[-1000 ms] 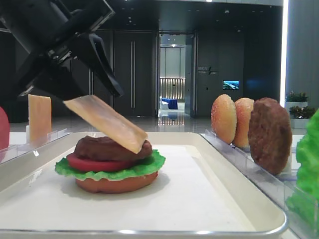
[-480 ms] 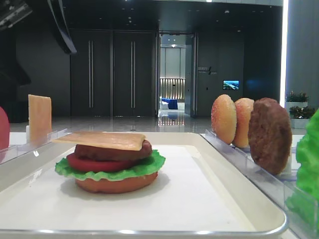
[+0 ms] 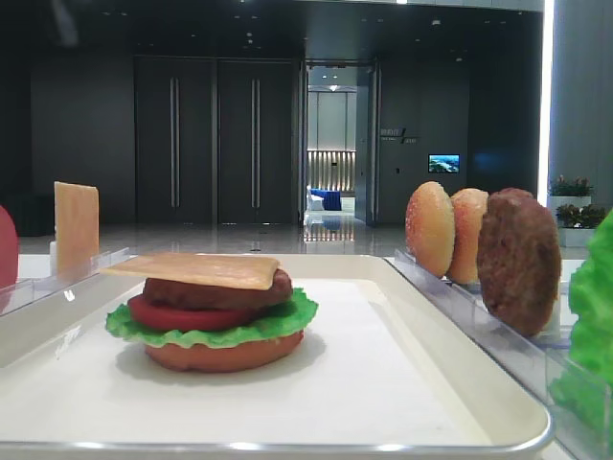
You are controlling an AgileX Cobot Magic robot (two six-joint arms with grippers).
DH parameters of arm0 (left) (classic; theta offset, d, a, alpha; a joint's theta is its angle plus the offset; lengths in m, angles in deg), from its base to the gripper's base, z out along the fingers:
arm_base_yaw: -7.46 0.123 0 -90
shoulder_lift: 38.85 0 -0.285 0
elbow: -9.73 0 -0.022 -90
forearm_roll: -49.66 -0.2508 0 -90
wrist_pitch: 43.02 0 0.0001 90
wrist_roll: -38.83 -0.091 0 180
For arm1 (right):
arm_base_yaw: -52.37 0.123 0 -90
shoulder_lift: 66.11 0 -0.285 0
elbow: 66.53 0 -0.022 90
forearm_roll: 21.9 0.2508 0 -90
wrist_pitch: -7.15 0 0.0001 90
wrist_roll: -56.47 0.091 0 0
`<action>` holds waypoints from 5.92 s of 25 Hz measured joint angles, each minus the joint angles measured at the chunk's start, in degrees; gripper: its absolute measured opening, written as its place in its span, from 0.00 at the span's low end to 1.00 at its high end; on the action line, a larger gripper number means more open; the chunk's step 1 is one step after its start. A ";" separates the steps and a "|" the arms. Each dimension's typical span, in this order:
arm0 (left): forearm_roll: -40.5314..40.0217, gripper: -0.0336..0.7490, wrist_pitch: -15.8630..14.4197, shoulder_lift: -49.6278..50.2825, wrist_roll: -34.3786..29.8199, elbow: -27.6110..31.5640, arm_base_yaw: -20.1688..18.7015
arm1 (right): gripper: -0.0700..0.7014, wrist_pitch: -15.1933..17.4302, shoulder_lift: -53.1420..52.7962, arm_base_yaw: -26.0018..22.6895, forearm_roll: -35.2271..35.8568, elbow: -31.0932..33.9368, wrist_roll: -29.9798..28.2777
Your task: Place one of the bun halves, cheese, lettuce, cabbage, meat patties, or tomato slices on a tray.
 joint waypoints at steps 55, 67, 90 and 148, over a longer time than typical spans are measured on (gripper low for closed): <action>-9.10 0.76 2.65 -74.48 -8.68 50.08 12.98 | 0.76 0.00 0.00 0.00 0.05 0.00 0.00; -8.13 0.76 2.44 -89.96 -10.92 50.08 12.98 | 0.76 0.00 0.00 0.00 0.05 0.00 0.00; -7.68 0.73 2.44 -89.96 -11.30 50.08 12.98 | 0.76 0.00 0.00 0.00 0.05 0.00 0.00; -7.68 0.37 2.44 -89.96 -11.30 50.08 12.98 | 0.76 0.00 0.00 0.00 0.05 0.00 0.00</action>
